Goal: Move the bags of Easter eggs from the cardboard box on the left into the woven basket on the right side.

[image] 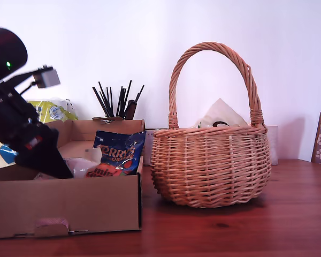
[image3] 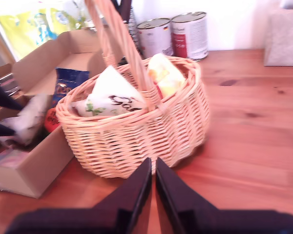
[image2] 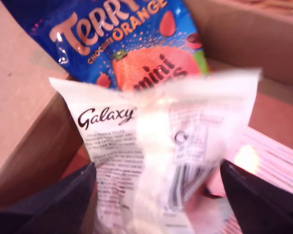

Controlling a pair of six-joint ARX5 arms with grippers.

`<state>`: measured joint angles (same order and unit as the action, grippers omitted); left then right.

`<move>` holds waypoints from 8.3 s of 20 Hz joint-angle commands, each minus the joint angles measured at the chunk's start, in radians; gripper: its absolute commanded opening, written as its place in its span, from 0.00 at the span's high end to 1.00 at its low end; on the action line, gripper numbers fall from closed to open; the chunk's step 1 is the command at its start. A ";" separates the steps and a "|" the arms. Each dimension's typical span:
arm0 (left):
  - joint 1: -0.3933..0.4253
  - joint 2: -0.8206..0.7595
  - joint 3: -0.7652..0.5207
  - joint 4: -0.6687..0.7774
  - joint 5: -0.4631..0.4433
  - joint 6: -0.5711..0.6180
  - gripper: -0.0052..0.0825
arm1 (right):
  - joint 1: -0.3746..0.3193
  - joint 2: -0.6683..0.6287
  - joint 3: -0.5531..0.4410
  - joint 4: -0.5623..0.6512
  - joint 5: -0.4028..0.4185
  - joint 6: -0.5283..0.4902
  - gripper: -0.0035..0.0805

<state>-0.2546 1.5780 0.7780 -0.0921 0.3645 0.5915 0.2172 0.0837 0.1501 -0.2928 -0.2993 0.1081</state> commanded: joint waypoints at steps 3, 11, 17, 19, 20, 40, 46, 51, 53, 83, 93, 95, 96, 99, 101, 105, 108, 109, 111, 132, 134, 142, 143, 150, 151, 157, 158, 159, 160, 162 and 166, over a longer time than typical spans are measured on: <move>-0.009 0.061 -0.010 0.046 0.000 0.012 0.07 | 0.040 0.005 0.003 -0.011 -0.097 0.027 0.97; -0.037 0.082 -0.009 0.029 0.000 0.008 0.81 | 0.051 0.005 0.003 -0.012 -0.094 0.027 0.97; -0.043 0.005 -0.005 -0.026 -0.011 0.008 0.95 | 0.051 0.005 0.003 -0.013 -0.091 0.027 0.97; -0.043 -0.070 -0.004 -0.048 -0.015 0.008 0.95 | 0.051 0.005 0.003 -0.013 -0.091 0.027 0.97; -0.043 -0.116 -0.004 -0.061 -0.014 0.008 0.95 | 0.051 0.005 0.003 -0.013 -0.091 0.027 0.97; -0.422 0.096 0.209 0.526 0.097 -0.357 0.94 | 0.051 0.005 0.003 -0.012 -0.090 0.027 0.97; -0.422 0.331 0.426 0.411 0.052 -0.357 0.94 | 0.051 0.005 0.003 -0.011 -0.090 0.027 0.97; -0.429 0.412 0.486 0.266 0.018 -0.357 0.94 | 0.051 0.005 0.003 -0.011 -0.090 0.027 0.97; -0.429 0.414 0.486 0.233 0.011 -0.356 0.94 | 0.051 0.005 0.003 -0.010 -0.090 0.027 0.97; -0.178 -0.099 0.352 -0.325 0.099 -0.233 0.96 | 0.051 0.005 0.003 -0.009 -0.075 0.027 0.97; -0.017 -0.195 -0.136 0.166 0.153 -0.332 0.90 | 0.051 0.005 0.003 -0.016 -0.057 0.027 0.97; -0.017 -0.161 -0.136 0.193 0.140 -0.343 0.53 | 0.051 0.005 0.003 -0.016 -0.057 0.027 0.97; -0.017 -0.140 -0.135 0.221 0.125 -0.349 0.30 | 0.051 0.005 0.003 -0.016 -0.057 0.027 0.97; -0.016 -0.067 -0.135 0.334 0.118 -0.349 0.08 | 0.051 0.005 0.003 -0.017 -0.057 0.027 0.97; -0.016 -0.008 -0.134 0.415 0.117 -0.349 0.08 | 0.051 0.005 0.003 -0.017 -0.057 0.027 0.97; -0.016 0.103 -0.113 0.494 0.105 -0.360 0.08 | 0.051 0.005 0.003 -0.019 -0.057 0.027 0.97; -0.016 0.187 -0.053 0.490 0.106 -0.396 0.08 | 0.051 0.005 0.003 -0.019 -0.057 0.027 0.97; -0.016 0.207 -0.034 0.490 0.112 -0.413 0.08 | 0.051 0.005 0.003 -0.019 -0.057 0.027 0.97; -0.018 0.241 0.004 0.478 0.130 -0.451 0.09 | 0.051 0.005 0.003 -0.019 -0.057 0.027 0.97; -0.087 0.300 0.039 0.353 0.106 -0.487 0.87 | 0.051 0.005 0.003 -0.018 -0.057 0.027 0.97; -0.083 0.299 0.052 0.353 0.105 -0.487 0.88 | 0.051 0.005 0.003 -0.018 -0.057 0.027 0.97; -0.081 0.099 0.095 0.210 0.113 -0.486 0.93 | 0.051 0.005 0.003 -0.018 -0.057 0.027 0.97; -0.081 0.054 0.095 0.191 0.114 -0.486 0.94 | 0.051 0.005 0.003 -0.018 -0.057 0.027 0.97; -0.087 -0.189 0.095 0.090 0.175 -0.506 0.96 | 0.051 0.005 0.003 -0.015 -0.057 0.027 0.97; -0.098 -0.197 0.095 0.096 0.196 -0.542 0.96 | 0.051 0.005 0.003 -0.015 -0.057 0.027 0.97; -0.251 -0.156 0.095 0.261 0.202 -0.658 0.96 | 0.051 0.005 0.003 -0.013 -0.057 0.027 0.97; -0.278 -0.141 0.096 0.288 0.193 -0.678 0.96 | 0.051 0.005 0.003 -0.013 -0.057 0.027 0.97; -0.297 -0.125 0.096 0.301 0.192 -0.705 0.96 | 0.051 0.005 0.003 -0.012 -0.057 0.027 0.97; -0.309 -0.109 0.100 0.303 0.192 -0.737 0.96 | 0.051 0.005 0.003 -0.012 -0.057 0.027 0.97; -0.322 -0.075 0.111 0.311 0.192 -0.784 0.96 | 0.051 0.005 0.003 -0.012 -0.058 0.027 0.97; -0.347 -0.024 0.130 0.446 0.176 -0.786 0.96 | 0.051 0.005 0.003 -0.012 -0.058 0.027 0.97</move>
<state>-0.5869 1.5482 0.8829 0.3149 0.5400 -0.1898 0.2676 0.0837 0.1501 -0.3145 -0.3569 0.1322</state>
